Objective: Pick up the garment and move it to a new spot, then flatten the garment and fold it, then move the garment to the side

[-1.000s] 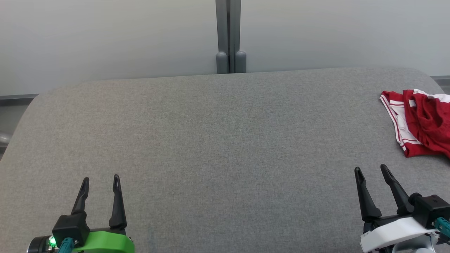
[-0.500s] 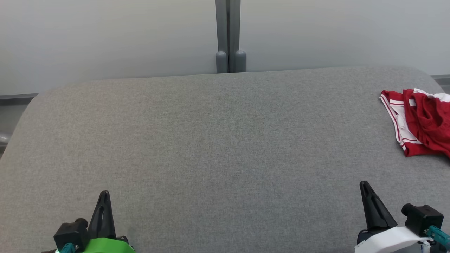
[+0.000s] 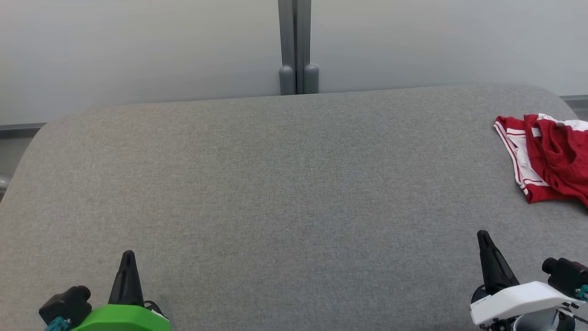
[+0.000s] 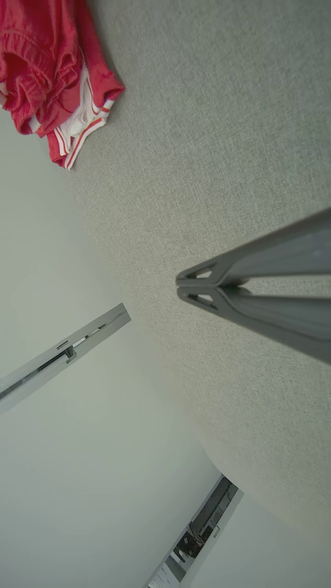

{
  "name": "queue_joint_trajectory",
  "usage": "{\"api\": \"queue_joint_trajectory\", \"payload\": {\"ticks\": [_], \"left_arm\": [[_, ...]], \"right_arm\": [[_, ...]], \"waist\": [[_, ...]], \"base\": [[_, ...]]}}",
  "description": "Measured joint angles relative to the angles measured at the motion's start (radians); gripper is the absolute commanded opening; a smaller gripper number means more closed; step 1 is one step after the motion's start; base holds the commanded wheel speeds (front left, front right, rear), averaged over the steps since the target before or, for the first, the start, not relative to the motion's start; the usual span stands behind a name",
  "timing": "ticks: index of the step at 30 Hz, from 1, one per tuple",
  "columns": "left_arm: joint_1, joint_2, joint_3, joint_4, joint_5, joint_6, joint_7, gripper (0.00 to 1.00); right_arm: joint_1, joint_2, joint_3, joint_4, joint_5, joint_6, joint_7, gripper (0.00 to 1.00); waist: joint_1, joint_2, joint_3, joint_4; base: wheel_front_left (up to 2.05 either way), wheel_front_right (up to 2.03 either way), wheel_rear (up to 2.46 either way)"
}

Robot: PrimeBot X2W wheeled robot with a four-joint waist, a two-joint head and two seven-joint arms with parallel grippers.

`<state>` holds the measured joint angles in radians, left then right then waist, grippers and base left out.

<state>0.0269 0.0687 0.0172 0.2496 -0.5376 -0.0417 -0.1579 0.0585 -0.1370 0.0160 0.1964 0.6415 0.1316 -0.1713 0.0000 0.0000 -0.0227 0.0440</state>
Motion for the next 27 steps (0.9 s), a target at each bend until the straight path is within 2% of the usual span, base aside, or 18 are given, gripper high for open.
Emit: {"api": "queue_joint_trajectory", "payload": {"ticks": [27], "left_arm": [[-0.043,-0.009,0.034,-0.001,-0.381,-0.029,0.097,0.00]], "right_arm": [[-0.054,0.027,-0.039,0.017,0.349,0.000,0.095,0.00]], "waist": [[0.0000,0.0000,0.007,-0.011]], "base": [[0.00,0.00,0.00]]}}
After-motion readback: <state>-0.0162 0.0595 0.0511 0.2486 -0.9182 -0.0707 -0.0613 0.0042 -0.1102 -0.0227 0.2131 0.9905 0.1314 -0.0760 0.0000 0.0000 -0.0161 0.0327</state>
